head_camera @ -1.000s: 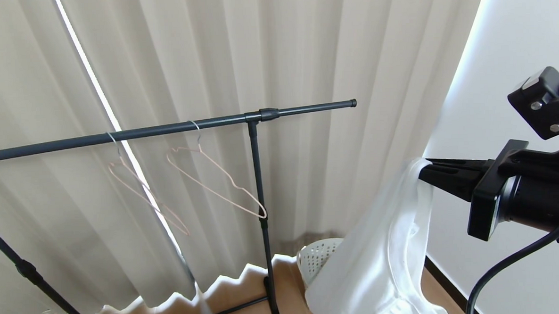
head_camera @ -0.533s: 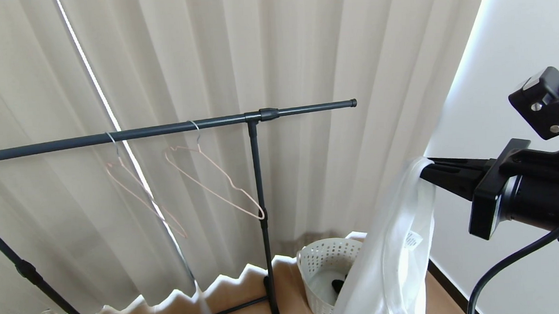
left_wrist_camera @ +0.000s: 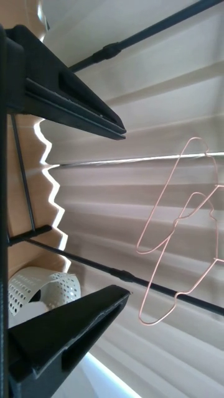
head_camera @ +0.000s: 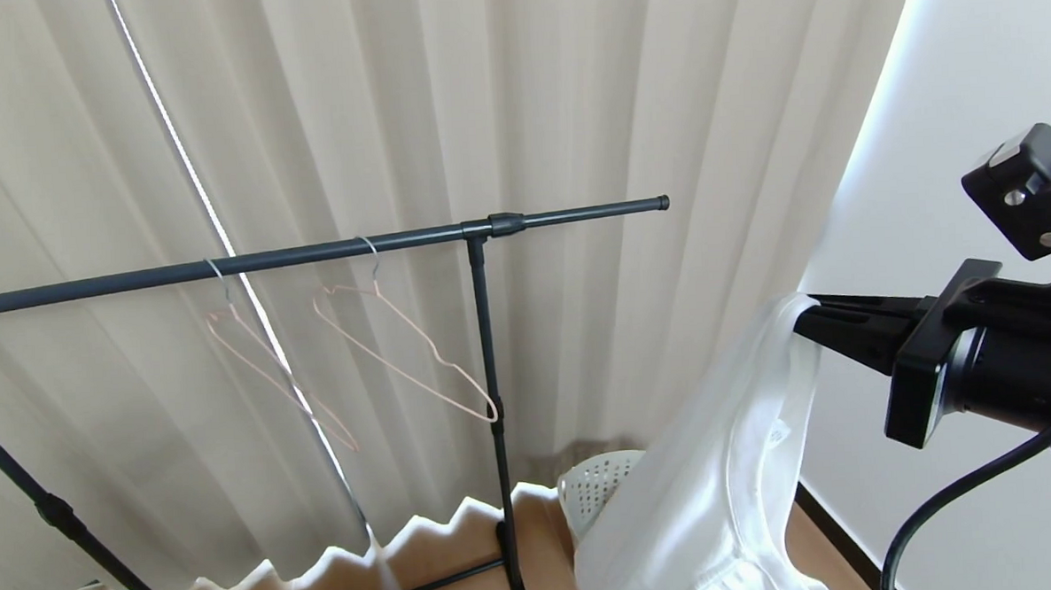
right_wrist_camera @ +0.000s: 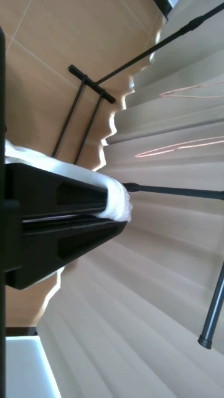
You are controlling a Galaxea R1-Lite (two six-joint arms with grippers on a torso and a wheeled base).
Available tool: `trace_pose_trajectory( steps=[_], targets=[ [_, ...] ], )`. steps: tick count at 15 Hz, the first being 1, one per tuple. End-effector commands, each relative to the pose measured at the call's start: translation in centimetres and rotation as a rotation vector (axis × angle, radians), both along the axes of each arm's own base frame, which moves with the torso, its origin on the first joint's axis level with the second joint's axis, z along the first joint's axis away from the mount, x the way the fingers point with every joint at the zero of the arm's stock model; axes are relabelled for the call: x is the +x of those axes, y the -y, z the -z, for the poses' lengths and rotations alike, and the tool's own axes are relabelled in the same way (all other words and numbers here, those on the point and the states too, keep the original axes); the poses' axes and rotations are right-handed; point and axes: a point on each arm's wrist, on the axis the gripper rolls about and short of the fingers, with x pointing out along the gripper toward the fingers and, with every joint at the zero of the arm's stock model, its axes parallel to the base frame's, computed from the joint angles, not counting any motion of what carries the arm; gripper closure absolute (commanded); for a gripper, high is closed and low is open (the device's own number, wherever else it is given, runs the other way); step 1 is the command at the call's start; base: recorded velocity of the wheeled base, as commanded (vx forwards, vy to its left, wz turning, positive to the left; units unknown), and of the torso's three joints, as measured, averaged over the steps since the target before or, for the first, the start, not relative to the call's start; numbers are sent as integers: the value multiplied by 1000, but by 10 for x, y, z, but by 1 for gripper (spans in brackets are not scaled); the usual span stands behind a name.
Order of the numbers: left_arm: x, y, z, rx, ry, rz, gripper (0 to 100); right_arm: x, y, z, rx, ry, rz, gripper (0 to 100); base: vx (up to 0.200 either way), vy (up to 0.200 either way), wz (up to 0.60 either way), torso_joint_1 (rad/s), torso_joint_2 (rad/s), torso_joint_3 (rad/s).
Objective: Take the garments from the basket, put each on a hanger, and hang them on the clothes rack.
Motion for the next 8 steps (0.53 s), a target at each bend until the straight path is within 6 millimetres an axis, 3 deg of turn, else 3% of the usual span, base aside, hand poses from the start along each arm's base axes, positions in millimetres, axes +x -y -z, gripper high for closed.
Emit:
trace_pose_trajectory(
  steps=[1,5,8],
  targets=[
    [0,0,0,0,-1,-1,0,0,0,1,-3,-2,0,100,0,0,0,110,-232,-124],
    [0,0,0,0,1,-1,0,0,0,2,-6,-3,0,100,0,0,0,20,-45,-19],
    [0,0,0,0,1,-1,0,0,0,1,-6,-3,0,100,0,0,600,7,4,-1]
  ],
)
